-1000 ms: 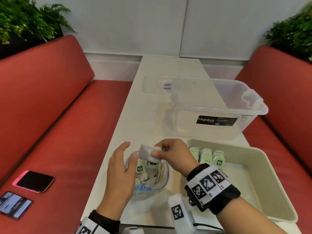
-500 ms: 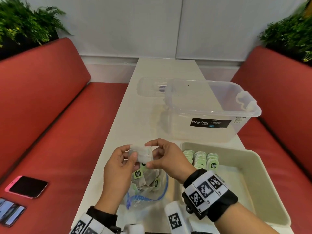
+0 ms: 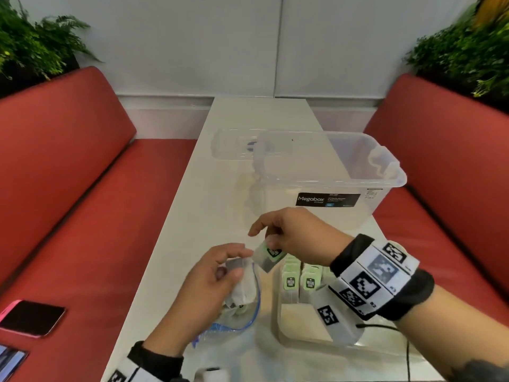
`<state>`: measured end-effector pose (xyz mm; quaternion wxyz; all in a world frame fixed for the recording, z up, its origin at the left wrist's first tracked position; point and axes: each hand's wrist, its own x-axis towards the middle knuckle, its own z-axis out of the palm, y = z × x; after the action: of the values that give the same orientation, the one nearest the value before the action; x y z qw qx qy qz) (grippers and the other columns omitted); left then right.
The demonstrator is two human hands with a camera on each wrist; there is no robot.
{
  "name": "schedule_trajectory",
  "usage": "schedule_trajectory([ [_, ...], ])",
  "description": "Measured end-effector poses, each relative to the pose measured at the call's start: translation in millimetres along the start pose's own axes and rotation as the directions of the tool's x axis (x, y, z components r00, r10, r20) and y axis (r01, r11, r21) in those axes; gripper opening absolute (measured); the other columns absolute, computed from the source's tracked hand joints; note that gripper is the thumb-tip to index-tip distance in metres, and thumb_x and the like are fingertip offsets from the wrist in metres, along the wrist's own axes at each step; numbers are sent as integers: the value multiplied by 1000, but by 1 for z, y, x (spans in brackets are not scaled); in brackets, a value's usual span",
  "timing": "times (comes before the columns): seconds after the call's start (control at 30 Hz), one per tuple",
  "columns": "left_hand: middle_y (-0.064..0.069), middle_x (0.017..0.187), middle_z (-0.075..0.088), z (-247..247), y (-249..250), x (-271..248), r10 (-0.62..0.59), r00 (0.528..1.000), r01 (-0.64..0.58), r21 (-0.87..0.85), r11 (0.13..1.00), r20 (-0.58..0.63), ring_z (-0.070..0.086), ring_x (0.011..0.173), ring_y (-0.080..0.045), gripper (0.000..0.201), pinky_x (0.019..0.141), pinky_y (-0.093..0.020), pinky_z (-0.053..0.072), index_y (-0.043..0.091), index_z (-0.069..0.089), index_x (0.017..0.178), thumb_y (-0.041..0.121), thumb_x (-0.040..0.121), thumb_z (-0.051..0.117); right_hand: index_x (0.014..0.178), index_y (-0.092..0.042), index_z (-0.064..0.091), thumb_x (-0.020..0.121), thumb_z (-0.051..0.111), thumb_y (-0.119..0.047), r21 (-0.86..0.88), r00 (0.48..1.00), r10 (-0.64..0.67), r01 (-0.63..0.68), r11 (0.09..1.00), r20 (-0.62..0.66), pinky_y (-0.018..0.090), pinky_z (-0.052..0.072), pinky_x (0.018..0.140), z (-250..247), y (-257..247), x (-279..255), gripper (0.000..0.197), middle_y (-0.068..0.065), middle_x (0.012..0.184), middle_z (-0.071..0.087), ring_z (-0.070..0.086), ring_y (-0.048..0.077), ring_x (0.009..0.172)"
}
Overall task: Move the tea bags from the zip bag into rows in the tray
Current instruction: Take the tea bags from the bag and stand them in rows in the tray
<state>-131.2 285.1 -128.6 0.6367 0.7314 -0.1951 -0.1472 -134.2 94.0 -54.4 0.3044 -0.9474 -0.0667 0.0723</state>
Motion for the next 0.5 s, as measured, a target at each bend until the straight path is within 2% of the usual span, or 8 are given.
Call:
schedule_trajectory([
  [0.07,25,123,53,10,3,1,30,992,-45,124,991,120,52,113,4,47,92,-20,43,45,67,95,-1,88,56,111,-26,64,82,63,-3,-93,998,-23,29,995,60,12,43,63,-11,-2,-3,36,-12,75,59,53,-1,62],
  [0.13,25,124,53,20,5,4,35,978,-70,163,984,203,50,113,7,46,91,-15,41,48,64,100,4,88,56,112,-26,62,78,70,-5,-163,994,-18,36,986,110,14,45,62,-18,-5,-5,40,-8,80,62,53,-1,60],
  [0.17,24,122,56,26,7,6,28,975,-64,160,985,221,52,110,6,44,90,-16,42,45,64,102,5,87,56,112,-26,61,76,72,-7,-189,993,-13,35,981,121,15,45,62,-21,-6,-5,42,-7,82,64,53,-1,60],
  [0.23,17,118,61,38,8,7,-9,976,-13,102,995,216,60,100,-2,41,89,-21,47,35,63,107,0,87,56,111,-26,61,74,75,-10,-211,994,-11,33,977,107,16,43,61,-26,-8,-8,42,-6,84,66,54,0,62],
  [0.3,10,117,64,47,9,8,-38,979,42,-14,999,200,63,90,-6,39,83,-20,50,26,62,110,-5,88,54,109,-25,62,78,74,-20,-168,999,-8,15,986,37,16,42,63,-32,-6,-12,33,-5,87,67,56,5,69],
  [0.37,8,115,66,52,9,7,-33,983,53,-107,993,181,63,84,-6,33,77,-17,50,25,62,112,4,87,58,106,-23,64,85,66,-32,-104,999,22,-26,994,-46,19,43,68,-37,-1,-16,23,-6,87,65,57,8,75],
  [0.43,11,116,66,56,7,8,-24,987,49,-160,986,156,63,87,-4,35,76,-17,49,26,63,113,17,80,59,102,-23,64,87,61,-40,-60,994,73,-79,995,-86,21,43,70,-40,8,-20,23,-8,85,65,58,7,76],
  [0.5,13,117,65,58,5,10,-20,991,45,-193,980,130,63,89,-2,39,77,-16,48,27,63,114,19,75,58,99,-22,63,85,64,-38,-40,990,113,-117,992,-87,18,43,66,-39,17,-23,20,-10,78,65,58,5,72],
])
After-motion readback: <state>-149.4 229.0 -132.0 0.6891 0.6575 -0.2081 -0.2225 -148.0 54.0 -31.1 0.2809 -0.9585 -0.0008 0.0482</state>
